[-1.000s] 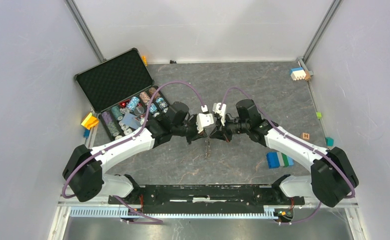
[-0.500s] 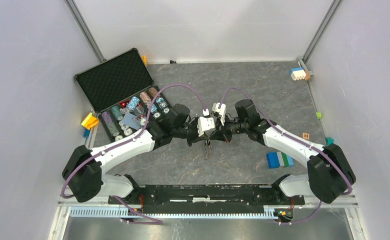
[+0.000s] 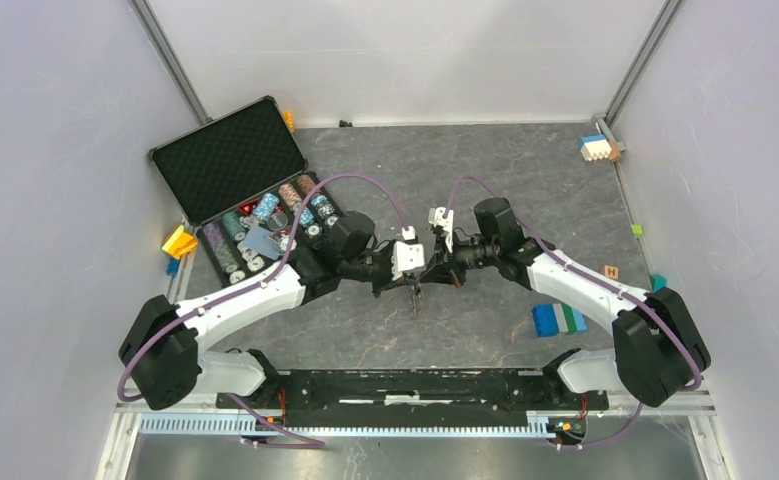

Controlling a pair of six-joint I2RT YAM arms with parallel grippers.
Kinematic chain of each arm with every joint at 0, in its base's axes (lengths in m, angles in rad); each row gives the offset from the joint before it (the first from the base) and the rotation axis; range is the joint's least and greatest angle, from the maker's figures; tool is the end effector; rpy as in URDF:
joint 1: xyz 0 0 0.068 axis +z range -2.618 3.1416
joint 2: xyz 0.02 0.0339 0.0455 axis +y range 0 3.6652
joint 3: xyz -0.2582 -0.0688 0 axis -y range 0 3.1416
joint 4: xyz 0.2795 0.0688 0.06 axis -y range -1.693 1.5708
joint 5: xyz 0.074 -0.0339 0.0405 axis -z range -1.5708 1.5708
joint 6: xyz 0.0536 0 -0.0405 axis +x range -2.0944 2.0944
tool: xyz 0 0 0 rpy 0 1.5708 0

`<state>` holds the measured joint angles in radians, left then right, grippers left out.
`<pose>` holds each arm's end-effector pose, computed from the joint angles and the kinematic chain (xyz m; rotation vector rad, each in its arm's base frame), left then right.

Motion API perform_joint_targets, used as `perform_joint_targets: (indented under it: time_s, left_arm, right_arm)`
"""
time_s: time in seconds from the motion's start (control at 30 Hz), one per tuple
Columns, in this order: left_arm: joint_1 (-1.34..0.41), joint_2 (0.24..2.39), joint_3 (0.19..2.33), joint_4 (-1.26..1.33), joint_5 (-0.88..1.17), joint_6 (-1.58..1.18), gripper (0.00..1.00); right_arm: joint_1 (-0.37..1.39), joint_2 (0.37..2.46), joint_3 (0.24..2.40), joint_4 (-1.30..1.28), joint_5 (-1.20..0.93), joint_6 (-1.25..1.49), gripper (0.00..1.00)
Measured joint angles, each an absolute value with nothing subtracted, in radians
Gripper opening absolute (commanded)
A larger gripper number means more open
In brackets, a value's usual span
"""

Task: Put the keys on the keyring

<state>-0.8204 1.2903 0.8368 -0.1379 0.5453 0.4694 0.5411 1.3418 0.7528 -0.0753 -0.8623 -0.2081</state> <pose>0.2017 -0.2571 0.2263 1.5452 1.5224 -0.7903 0.2472 0.1960 0.1925 -1.2271 1.8129 1.1415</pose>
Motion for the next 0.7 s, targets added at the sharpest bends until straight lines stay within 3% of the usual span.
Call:
perform_joint_targets:
  time_s: [0.7]
  left_arm:
    - [-0.790,1.259,0.802,-0.155,0.779,0.574,0.02]
  right_arm:
    - [0.533,1.341,0.738,-0.147,-1.057,-0.405,0.00]
